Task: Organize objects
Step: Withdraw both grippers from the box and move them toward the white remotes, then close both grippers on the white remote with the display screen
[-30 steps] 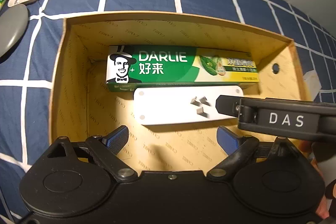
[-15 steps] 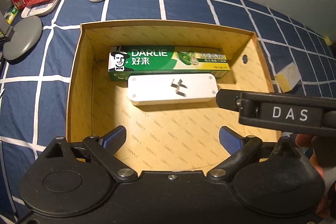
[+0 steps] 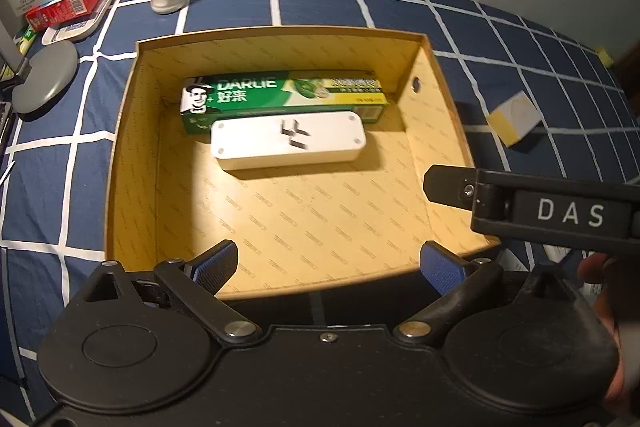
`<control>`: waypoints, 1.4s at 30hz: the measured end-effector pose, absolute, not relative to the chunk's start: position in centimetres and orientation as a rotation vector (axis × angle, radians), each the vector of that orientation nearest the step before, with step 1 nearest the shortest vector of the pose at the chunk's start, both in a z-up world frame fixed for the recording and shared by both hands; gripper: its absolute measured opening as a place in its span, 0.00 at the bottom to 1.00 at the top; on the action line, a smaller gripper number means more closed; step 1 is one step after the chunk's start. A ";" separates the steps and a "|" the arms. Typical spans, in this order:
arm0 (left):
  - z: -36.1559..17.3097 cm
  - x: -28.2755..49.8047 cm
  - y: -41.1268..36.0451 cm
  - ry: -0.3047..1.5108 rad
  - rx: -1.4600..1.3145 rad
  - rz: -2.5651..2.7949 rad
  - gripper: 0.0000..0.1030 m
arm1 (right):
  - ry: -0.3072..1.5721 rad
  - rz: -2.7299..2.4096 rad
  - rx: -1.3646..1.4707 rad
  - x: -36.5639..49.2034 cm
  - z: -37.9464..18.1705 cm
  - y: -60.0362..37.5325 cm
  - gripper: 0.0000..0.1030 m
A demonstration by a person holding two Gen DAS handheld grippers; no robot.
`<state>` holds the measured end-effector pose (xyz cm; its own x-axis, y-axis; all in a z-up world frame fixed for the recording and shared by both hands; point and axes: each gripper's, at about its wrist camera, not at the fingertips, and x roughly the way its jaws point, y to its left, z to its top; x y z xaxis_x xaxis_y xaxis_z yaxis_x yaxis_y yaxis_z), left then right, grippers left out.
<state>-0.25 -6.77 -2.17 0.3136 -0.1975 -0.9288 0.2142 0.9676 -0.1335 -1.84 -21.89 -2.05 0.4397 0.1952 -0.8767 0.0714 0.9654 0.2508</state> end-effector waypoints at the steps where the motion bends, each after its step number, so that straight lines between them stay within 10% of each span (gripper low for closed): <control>1: -2.2 -0.5 -7.2 1.224 0.021 -0.276 0.95 | 1.113 0.076 0.269 -2.2 -2.0 -22.2 0.90; 42: -9.5 -7.4 -30.0 1.340 0.446 -0.738 1.00 | 1.114 -0.375 0.705 -17.0 -9.0 -44.6 1.00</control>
<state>-7.44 -29.99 -9.49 0.0576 -0.2224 -0.9732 0.7041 0.7002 -0.1184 -16.98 -44.56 -9.03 0.4108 0.0662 -0.9093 0.6031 0.7282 0.3255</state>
